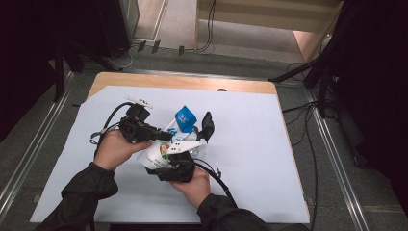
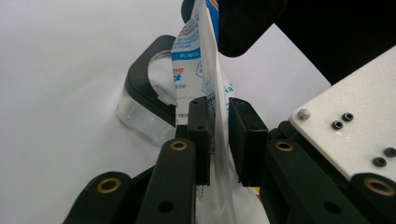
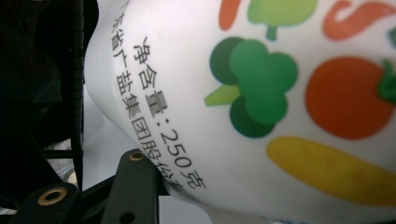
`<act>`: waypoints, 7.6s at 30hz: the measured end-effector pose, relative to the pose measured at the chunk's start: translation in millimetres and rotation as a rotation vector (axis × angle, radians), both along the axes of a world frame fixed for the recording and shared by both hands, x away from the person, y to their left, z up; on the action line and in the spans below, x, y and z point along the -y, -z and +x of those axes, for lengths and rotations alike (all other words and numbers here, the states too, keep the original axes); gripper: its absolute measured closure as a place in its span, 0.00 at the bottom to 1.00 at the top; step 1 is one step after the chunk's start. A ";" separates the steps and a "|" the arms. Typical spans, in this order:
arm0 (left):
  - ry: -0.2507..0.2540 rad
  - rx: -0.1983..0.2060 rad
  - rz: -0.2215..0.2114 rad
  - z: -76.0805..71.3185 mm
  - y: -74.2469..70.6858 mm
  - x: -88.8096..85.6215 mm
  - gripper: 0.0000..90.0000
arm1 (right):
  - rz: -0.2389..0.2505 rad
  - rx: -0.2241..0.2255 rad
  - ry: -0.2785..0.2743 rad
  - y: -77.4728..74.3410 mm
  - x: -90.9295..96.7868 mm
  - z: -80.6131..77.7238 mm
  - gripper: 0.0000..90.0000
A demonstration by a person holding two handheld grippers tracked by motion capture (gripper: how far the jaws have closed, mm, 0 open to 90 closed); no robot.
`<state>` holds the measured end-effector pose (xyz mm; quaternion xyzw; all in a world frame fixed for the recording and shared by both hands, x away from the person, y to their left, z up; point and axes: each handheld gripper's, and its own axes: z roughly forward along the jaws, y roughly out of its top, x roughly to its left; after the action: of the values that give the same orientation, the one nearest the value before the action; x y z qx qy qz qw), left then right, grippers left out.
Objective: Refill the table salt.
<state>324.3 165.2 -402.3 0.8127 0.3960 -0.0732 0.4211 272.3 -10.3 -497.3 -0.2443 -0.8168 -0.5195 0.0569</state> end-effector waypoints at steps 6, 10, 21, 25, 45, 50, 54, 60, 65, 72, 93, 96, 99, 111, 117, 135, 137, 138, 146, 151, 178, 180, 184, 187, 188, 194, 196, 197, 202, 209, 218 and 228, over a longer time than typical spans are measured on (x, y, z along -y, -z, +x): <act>-0.013 0.010 0.023 -0.2 1.0 1.1 0.96 | -0.006 -0.005 0.003 0.1 -0.3 0.9 0.66; -0.034 -0.001 0.017 1.1 1.3 1.5 0.96 | 0.008 -0.026 -0.001 0.5 -0.4 2.1 0.66; -0.045 -0.007 0.010 0.6 1.4 3.7 0.95 | -0.013 -0.016 0.004 -1.6 -1.5 3.2 0.67; -0.037 -0.007 0.010 0.5 2.3 5.0 0.92 | 0.015 -0.049 -0.005 -1.2 -1.1 4.2 0.67; -0.083 0.003 0.014 -1.6 3.2 3.2 0.94 | 0.041 -0.078 -0.006 0.7 -1.9 8.1 0.66; -0.099 0.005 0.026 -2.8 3.3 5.1 0.95 | 0.024 -0.078 -0.005 1.2 -4.5 6.9 0.61; -0.098 0.010 0.032 -3.8 2.9 4.5 0.95 | 0.023 -0.081 0.006 0.9 -3.8 7.2 0.67; -0.075 0.001 0.007 -4.2 2.1 1.4 0.91 | 0.055 -0.093 -0.013 -0.9 -2.4 7.6 0.68; -0.062 -0.004 0.004 -4.3 1.2 -2.0 0.87 | 0.094 -0.121 -0.026 -0.2 0.0 10.3 0.68; -0.066 -0.009 0.026 -5.7 0.9 -1.8 0.91 | 0.094 -0.122 -0.028 1.4 -0.2 11.1 0.68; -0.068 0.001 0.008 -8.2 -1.6 -1.3 0.90 | 0.104 -0.127 -0.020 -2.2 -1.2 10.8 0.69; -0.061 -0.007 -0.003 -8.2 -2.3 -3.0 0.88 | 0.112 -0.129 -0.025 -2.5 -1.1 10.6 0.69; -0.065 -0.008 -0.007 -8.2 -2.8 -5.1 0.88 | 0.137 -0.149 -0.033 -2.2 0.1 12.3 0.69; -0.106 0.025 0.048 -12.3 -7.4 -1.4 0.98 | 0.097 -0.111 -0.026 -3.5 -3.6 10.3 0.67; -0.113 0.027 0.067 -12.9 -8.3 0.4 0.98 | 0.075 -0.107 -0.005 -4.1 -5.9 8.6 0.66; -0.101 0.011 0.023 -12.1 -5.5 -2.9 0.93 | 0.089 -0.106 -0.017 -5.3 -3.7 9.6 0.72; -0.102 0.008 0.018 -11.6 -5.0 -3.2 0.93 | 0.090 -0.111 -0.017 -5.1 -3.5 9.7 0.72; -0.102 0.006 0.016 -11.3 -4.7 -3.5 0.93 | 0.090 -0.111 -0.017 -5.1 -3.5 9.8 0.72; -0.099 -0.005 0.002 -10.2 -4.8 -4.5 0.92 | 0.104 -0.117 -0.020 -5.3 -3.2 10.1 0.72; -0.094 0.008 -0.001 -9.9 -4.3 -3.7 0.90 | 0.110 -0.134 -0.017 -6.1 -2.2 10.4 0.73; -0.085 0.008 0.012 -7.4 -3.4 -1.0 0.90 | 0.111 -0.147 -0.012 -6.8 0.1 9.3 0.73; -0.086 0.010 0.011 -7.4 -3.3 -1.0 0.90 | 0.111 -0.145 -0.012 -7.0 0.2 9.6 0.73; -0.088 0.014 0.016 -7.6 -3.2 -0.7 0.91 | 0.112 -0.146 -0.011 -7.1 0.1 9.6 0.73; -0.089 0.016 0.015 -7.8 -3.1 -0.8 0.91 | 0.115 -0.149 -0.012 -7.3 0.1 9.6 0.73; -0.090 0.016 0.012 -8.0 -3.1 -0.7 0.91 | 0.115 -0.149 -0.012 -7.5 0.1 9.6 0.73; -0.090 0.017 0.010 -8.6 -2.8 -1.4 0.90 | 0.118 -0.154 -0.015 -8.3 -0.8 9.2 0.73; -0.091 0.017 0.008 -8.6 -2.7 -1.2 0.90 | 0.121 -0.157 -0.017 -8.7 -1.0 9.0 0.73; -0.090 0.018 0.009 -8.6 -2.7 -1.1 0.90 | 0.121 -0.158 -0.018 -8.9 -1.0 9.0 0.74; -0.087 0.019 0.009 -8.5 -2.8 -0.7 0.89 | 0.127 -0.159 -0.019 -9.4 -0.6 9.7 0.74; -0.088 0.019 0.010 -8.7 -2.7 -0.6 0.89 | 0.120 -0.158 -0.020 -9.4 -0.8 9.5 0.74; -0.089 0.021 0.012 -8.6 -2.9 -0.2 0.89 | 0.126 -0.161 -0.021 -11.1 -1.3 9.4 0.74; -0.100 0.031 0.013 -9.9 -4.0 1.7 0.89 | 0.131 -0.165 -0.023 -11.2 -1.7 9.5 0.74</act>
<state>314.4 163.5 -398.3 0.7957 0.4299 -0.0369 0.4251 281.8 -8.6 -486.1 -0.2724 -0.7765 -0.5492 0.1457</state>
